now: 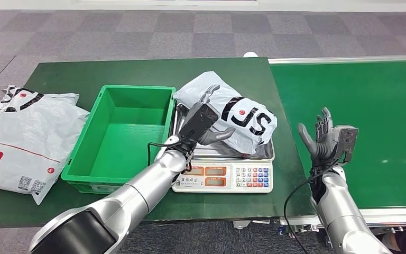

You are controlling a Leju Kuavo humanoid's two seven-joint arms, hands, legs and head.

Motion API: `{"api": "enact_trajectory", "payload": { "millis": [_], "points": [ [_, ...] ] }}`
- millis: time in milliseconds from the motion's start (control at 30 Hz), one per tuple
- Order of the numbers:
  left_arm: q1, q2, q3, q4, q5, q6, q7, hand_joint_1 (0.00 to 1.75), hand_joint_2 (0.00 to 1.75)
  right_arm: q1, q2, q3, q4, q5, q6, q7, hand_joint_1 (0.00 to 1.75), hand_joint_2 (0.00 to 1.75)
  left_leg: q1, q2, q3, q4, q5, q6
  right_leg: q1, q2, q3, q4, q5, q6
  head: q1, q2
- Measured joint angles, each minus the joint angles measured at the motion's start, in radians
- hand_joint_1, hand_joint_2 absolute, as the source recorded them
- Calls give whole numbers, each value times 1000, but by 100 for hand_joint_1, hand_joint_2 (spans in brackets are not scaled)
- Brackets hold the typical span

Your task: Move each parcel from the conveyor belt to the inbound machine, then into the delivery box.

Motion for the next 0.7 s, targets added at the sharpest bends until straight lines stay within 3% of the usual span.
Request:
{"api": "enact_trajectory", "payload": {
  "millis": [167,400,700],
  "points": [
    [-32,0,-62,15,-161,30,63,0,175,-27,18,0,-3,20,-11,17,0,175,0,0,0,0,1,0,0,-1,0,0,0,0,0,0],
    [-63,0,-239,39,-417,33,192,0,175,-30,29,1,-39,28,18,16,0,175,0,0,0,0,0,0,0,0,0,0,0,0,0,0],
    [-67,0,-446,61,-664,-50,250,0,175,-42,41,20,-85,20,74,31,0,175,0,0,0,0,0,0,0,-1,0,0,0,0,0,0]
  ]
}}
